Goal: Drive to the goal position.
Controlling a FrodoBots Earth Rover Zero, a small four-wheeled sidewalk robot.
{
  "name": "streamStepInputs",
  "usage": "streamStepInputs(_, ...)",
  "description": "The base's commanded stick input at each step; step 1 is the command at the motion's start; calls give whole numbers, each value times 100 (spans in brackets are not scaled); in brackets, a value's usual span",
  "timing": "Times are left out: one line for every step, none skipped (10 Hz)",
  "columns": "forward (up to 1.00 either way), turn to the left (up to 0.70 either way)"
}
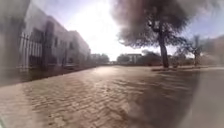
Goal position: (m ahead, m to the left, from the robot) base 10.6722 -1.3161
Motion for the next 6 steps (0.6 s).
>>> streamStepInputs(100, 0)
streamStepInputs(100, 0)
streamStepInputs(100, 0)
streamStepInputs(100, 0)
streamStepInputs(100, 0)
streamStepInputs(100, 0)
